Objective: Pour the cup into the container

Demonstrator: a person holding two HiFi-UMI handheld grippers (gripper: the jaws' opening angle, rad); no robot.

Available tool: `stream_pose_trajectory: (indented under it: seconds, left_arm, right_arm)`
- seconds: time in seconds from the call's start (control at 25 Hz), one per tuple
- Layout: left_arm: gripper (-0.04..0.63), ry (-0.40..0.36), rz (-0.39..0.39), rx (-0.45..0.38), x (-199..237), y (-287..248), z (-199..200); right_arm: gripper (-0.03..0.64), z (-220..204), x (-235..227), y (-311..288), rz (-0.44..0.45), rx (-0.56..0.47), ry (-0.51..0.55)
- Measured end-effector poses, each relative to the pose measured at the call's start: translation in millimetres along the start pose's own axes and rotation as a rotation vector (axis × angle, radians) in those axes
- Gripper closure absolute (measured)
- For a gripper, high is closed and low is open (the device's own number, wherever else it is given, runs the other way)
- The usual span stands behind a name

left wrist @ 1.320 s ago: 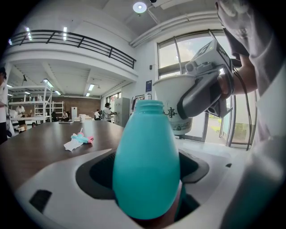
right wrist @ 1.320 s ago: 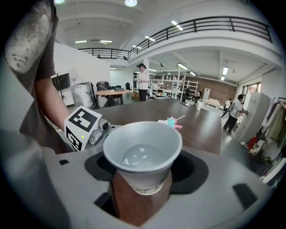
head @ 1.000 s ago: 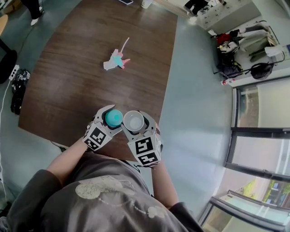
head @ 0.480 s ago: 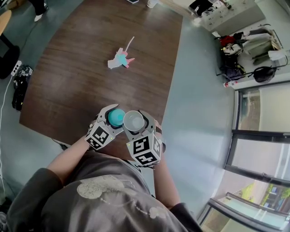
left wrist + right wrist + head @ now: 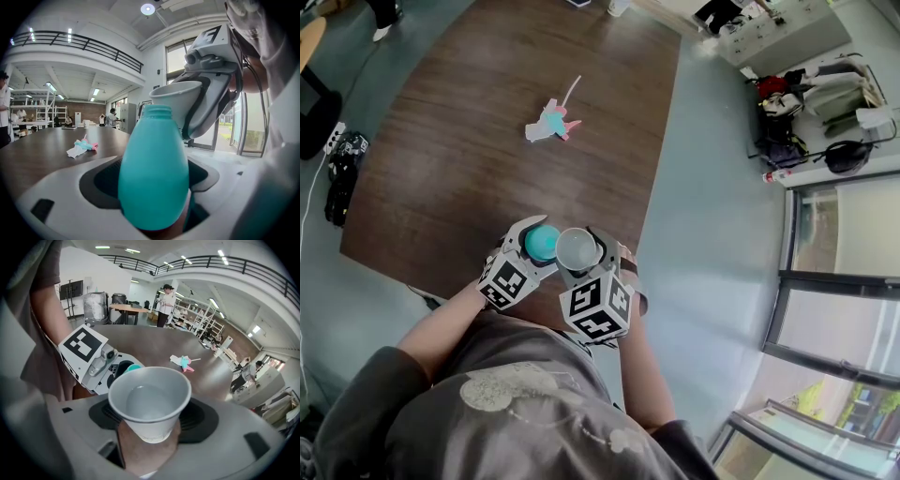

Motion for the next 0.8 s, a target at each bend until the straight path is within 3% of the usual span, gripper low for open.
stream_pose_trajectory:
  seconds: [0.8]
  left_arm:
    - [0.193,0.003,-0.001,-0.009,1.1,-1.3,-2.1]
  right_arm:
    - [0.310,-5.4,-0.7,-4.4,-0.028,0.125,0.126]
Point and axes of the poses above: the fingertips, and each gripper's own axes: y backward along the fingers, x to its left, z out of its top, the point moved 1 cm from there along y, backward along the fingers, and after that the axes turned 6 degrees about -z, right-handed, at the moved point
